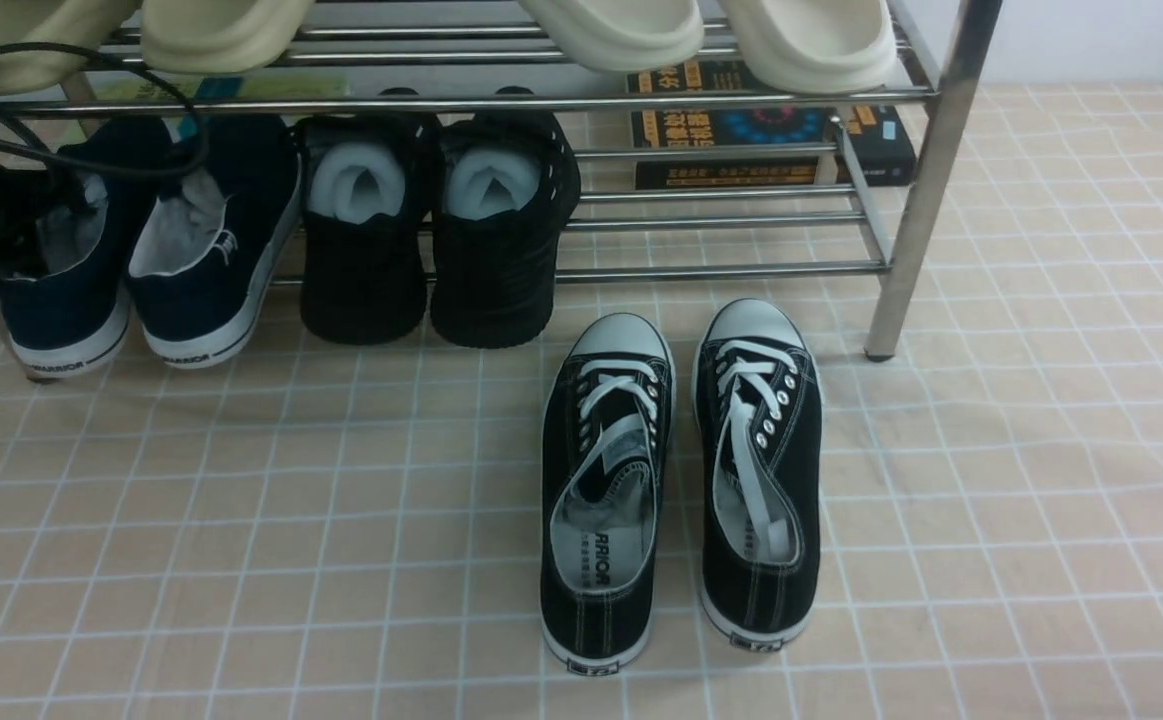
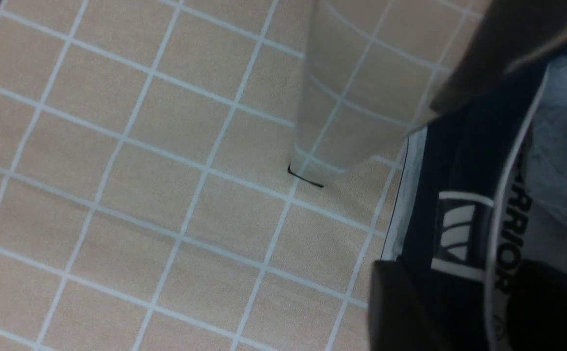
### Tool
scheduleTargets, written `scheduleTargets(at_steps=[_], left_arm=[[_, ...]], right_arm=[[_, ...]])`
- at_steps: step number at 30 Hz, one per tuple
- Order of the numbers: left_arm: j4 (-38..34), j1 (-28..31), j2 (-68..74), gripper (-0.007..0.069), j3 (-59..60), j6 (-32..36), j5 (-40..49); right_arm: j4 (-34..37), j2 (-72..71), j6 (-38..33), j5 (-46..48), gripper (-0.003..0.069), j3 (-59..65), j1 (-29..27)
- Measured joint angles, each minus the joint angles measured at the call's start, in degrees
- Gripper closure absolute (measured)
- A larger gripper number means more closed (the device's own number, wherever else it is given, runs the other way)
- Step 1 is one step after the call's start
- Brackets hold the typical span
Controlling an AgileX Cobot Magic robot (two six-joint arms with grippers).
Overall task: Take the shoes off the shelf from the light coffee tablecloth by hand.
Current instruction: 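Grasp the leftmost shoe on the bottom shelf of the shoe rack with the left gripper, then set the held shoe down on the floor in front of the rack with the left gripper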
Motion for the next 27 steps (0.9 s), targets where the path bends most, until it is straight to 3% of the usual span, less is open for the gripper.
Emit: scheduleTargets(at_steps=[2, 3, 5, 13, 21, 27], left_arm=[[0.1, 0.0, 0.0, 0.0463, 0.0, -0.1, 0.5], [0.1, 0.0, 0.0, 0.0559, 0.0, -0.4, 1.2], [0.2, 0.0, 0.0, 0.0581, 0.0, -0.4, 1.7], [0.7, 0.0, -4.7, 0.0583, 0.0, -0.4, 9.6], [3.7, 0.1, -20.1, 0.0583, 0.0, -0.4, 23.8], [6.4, 0.1, -31.2, 0.0583, 5.3, -4.0, 23.8]], right_arm=[[0.0, 0.0, 0.0, 0.0, 0.0422, 0.0, 0.0], [0.0, 0.0, 0.0, 0.0, 0.0422, 0.0, 0.0], [0.0, 0.0, 0.0, 0.0, 0.0422, 0.0, 0.0], [0.0, 0.0, 0.0, 0.0, 0.0422, 0.0, 0.0], [0.0, 0.0, 0.0, 0.0, 0.0422, 0.0, 0.0], [0.0, 0.0, 0.0, 0.0, 0.0422, 0.0, 0.0]])
